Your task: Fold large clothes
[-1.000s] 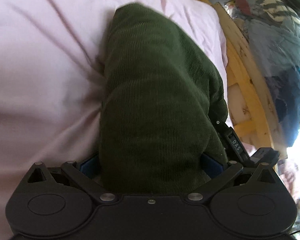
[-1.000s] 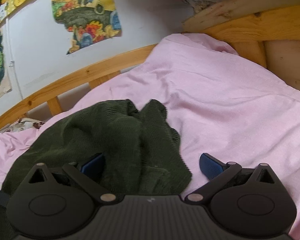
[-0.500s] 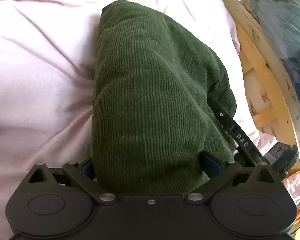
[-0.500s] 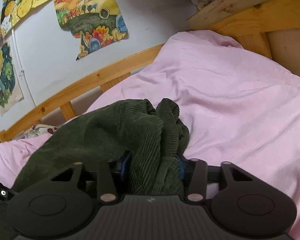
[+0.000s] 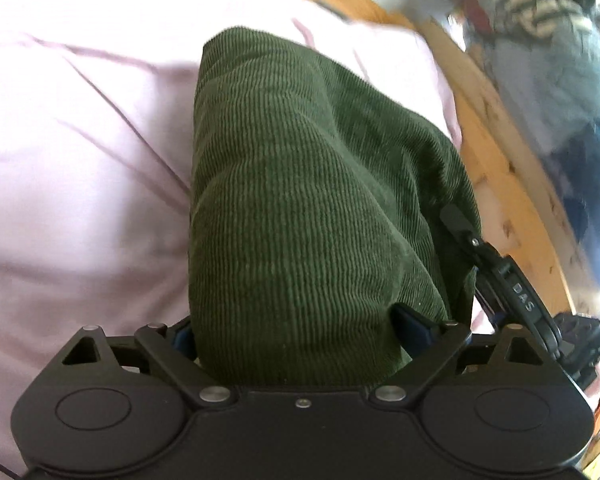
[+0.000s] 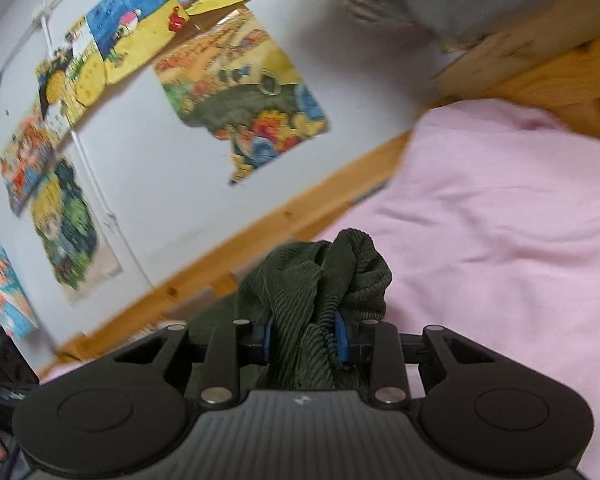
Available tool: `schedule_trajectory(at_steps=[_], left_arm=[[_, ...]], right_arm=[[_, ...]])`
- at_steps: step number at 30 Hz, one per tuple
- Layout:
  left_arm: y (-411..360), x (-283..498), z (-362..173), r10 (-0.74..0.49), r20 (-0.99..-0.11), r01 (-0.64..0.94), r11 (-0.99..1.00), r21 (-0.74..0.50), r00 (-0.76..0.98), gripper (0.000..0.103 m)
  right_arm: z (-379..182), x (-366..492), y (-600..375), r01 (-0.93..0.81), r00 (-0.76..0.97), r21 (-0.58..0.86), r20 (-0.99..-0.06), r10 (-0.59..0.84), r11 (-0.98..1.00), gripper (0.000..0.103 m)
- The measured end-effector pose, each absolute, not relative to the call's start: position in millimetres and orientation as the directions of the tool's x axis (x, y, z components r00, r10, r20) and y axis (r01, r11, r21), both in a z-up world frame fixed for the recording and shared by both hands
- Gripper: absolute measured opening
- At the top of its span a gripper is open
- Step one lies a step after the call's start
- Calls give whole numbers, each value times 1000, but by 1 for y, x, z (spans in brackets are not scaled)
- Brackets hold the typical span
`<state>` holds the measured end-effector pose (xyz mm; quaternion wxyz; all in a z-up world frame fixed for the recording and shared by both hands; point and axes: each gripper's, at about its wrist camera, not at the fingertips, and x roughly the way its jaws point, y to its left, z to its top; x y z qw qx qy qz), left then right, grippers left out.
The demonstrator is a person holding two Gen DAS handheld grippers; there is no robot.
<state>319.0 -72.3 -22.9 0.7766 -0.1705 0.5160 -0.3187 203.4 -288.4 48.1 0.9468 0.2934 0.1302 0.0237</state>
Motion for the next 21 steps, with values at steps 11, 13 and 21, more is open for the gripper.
schedule_trajectory(at_steps=[11, 13, 21], left_arm=[[12, 390, -13, -466, -766, 225, 885, -409, 443, 95], [28, 391, -31, -487, -753, 172, 870, -461, 442, 99], [26, 374, -23, -441, -738, 166, 893, -418, 511, 102]], right_arm=[[21, 318, -253, 28, 908, 307, -407, 104, 951, 50], [24, 315, -250, 12, 907, 252, -410, 95, 968, 52], [46, 263, -244, 22, 922, 168, -385, 45, 985, 80]])
